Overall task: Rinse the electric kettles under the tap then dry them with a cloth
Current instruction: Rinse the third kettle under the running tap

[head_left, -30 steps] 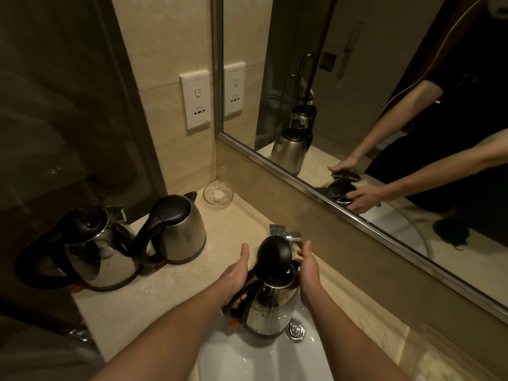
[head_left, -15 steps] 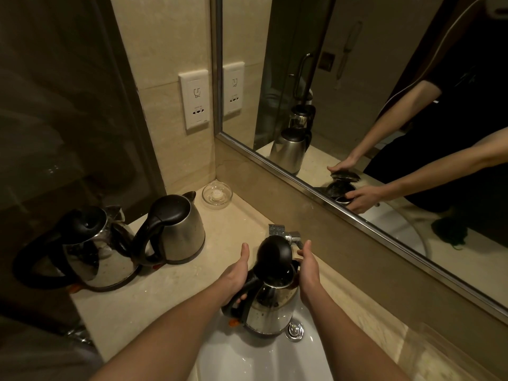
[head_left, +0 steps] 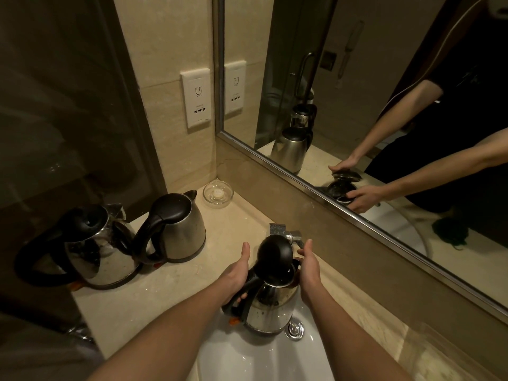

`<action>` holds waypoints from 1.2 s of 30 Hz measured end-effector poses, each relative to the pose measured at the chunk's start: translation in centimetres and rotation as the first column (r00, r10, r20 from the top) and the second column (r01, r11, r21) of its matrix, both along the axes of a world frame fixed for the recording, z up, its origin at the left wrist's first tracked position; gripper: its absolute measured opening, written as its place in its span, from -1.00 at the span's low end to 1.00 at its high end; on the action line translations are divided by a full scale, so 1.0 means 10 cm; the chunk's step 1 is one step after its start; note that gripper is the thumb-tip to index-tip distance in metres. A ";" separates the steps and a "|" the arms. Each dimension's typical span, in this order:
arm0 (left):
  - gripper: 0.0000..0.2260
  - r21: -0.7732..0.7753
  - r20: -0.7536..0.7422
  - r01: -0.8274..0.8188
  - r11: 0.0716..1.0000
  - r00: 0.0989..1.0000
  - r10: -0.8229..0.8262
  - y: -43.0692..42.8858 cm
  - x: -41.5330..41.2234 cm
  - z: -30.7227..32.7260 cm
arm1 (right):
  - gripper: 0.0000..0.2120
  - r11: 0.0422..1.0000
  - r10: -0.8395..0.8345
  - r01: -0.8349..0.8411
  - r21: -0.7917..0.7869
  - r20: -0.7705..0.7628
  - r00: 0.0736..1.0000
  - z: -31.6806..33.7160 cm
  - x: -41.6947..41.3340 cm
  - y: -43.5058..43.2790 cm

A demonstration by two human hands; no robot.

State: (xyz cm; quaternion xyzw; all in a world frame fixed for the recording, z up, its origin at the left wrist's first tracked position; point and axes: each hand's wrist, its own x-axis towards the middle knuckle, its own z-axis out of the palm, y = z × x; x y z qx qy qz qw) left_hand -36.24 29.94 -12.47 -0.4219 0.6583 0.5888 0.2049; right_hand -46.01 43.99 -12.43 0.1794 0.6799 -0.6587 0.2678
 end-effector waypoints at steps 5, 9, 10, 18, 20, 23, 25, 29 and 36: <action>-0.16 -0.018 -0.001 -0.001 1.000 1.000 0.001 0.02 0.01 0.04 | -0.34 1.000 -0.005 0.005 -0.008 -0.009 1.000 0.01 0.00 -0.01; 0.03 -0.024 0.018 0.019 1.000 1.000 -0.019 0.00 0.01 0.03 | -0.34 1.000 0.001 -0.001 -0.013 -0.010 1.000 0.03 0.01 0.00; 0.06 -0.025 0.018 0.019 0.999 1.000 -0.019 0.00 0.01 0.03 | -0.35 1.000 0.003 -0.003 -0.016 -0.009 1.000 0.03 0.01 0.00; -0.20 -0.028 -0.003 -0.009 1.000 1.000 0.009 0.04 0.02 0.03 | -0.33 1.000 0.007 -0.007 0.001 0.001 1.000 0.07 0.01 0.00; -0.20 -0.025 0.002 -0.008 1.000 1.000 0.008 0.04 0.01 0.02 | -0.34 1.000 0.009 -0.009 -0.003 0.004 1.000 0.08 0.02 0.00; -0.19 -0.024 -0.006 -0.004 1.000 1.000 0.004 0.03 0.00 0.00 | -0.32 1.000 0.009 -0.009 0.004 0.002 1.000 0.08 0.02 -0.01; -0.18 -0.012 -0.011 -0.008 1.000 1.000 0.007 0.03 0.01 0.00 | -0.32 1.000 0.004 -0.004 0.004 0.001 1.000 0.09 0.03 -0.01; -0.19 -0.012 -0.019 -0.012 1.000 1.000 0.011 0.04 0.01 0.02 | -0.35 1.000 -0.005 0.005 -0.005 0.000 1.000 0.12 0.05 0.00; -0.15 -0.005 -0.017 -0.020 1.000 1.000 0.019 0.02 0.01 0.06 | -0.36 1.000 0.006 -0.006 -0.010 -0.003 1.000 0.17 0.07 -0.01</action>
